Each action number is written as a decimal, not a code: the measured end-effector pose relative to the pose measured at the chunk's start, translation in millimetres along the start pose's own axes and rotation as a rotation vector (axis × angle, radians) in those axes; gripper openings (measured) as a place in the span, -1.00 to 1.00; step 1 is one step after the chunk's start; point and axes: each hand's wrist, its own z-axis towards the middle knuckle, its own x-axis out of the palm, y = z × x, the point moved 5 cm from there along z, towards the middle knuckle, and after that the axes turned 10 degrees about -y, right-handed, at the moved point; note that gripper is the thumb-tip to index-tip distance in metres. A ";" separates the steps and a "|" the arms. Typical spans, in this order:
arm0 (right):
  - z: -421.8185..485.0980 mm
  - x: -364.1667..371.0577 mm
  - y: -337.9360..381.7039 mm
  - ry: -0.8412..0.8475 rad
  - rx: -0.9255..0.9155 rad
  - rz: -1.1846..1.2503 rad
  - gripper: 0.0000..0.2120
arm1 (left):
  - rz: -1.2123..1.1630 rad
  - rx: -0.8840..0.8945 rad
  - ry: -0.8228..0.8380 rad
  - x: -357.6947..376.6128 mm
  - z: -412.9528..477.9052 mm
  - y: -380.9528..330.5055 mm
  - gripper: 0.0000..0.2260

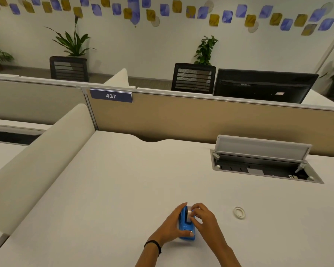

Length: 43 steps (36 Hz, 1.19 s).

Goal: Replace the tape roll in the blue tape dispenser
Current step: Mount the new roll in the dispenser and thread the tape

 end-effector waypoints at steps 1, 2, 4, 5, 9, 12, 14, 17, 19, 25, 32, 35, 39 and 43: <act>1.2 0.3 -1.2 -0.009 0.002 0.026 -0.90 | -0.004 -0.005 0.003 0.2 0.0 -0.3 -0.23; 2.5 0.4 -2.4 -0.032 -0.011 0.043 -0.87 | -0.009 -0.011 0.005 0.2 -0.1 -0.5 -0.23; 5.4 1.1 -2.0 -0.070 -0.045 0.045 -0.64 | -0.019 -0.020 0.010 0.1 -0.8 -1.6 -0.22; 5.8 0.3 -0.3 -0.084 -0.054 0.040 -0.54 | -0.026 -0.022 0.013 0.1 -1.1 -2.0 -0.21; 6.4 2.1 6.3 -0.064 -0.065 0.037 -0.41 | -0.036 -0.029 0.035 -0.7 -2.3 -6.2 -0.13; 7.0 8.5 6.8 -0.014 -0.094 0.032 -0.25 | -0.037 -0.031 0.044 -0.7 -2.6 -8.4 -0.13; 5.4 5.9 10.5 -0.087 -0.152 0.006 -0.28 | -0.043 -0.025 0.052 -0.6 -2.7 -8.8 -0.19; 4.8 9.7 11.6 -0.115 -0.225 -0.015 -0.41 | -0.043 -0.025 0.054 -1.6 -3.8 -10.8 -0.16; 4.5 10.3 11.6 -0.098 -0.272 -0.004 -0.49 | -0.040 -0.032 0.055 -1.9 -4.0 -11.8 -0.12; 5.8 11.0 3.5 -0.085 -0.202 0.009 -0.61 | -0.054 -0.032 0.055 -2.3 -2.3 -8.4 0.10; 8.0 12.4 -0.9 -0.061 -0.253 -0.085 -0.63 | -0.042 -0.022 0.066 -2.5 -1.1 -5.5 0.16; 12.0 10.8 -0.4 0.000 -0.205 -0.100 -0.90 | -0.037 -0.019 0.069 -2.1 -0.4 -4.8 0.13; 13.5 9.0 -4.6 -0.045 -0.213 -0.071 -0.89 | -0.056 -0.003 0.075 -3.9 -0.3 -5.3 0.01; 13.7 10.7 -12.6 -0.087 -0.204 -0.059 -0.50 | -0.054 -0.003 0.057 -4.8 -0.2 -2.0 -0.10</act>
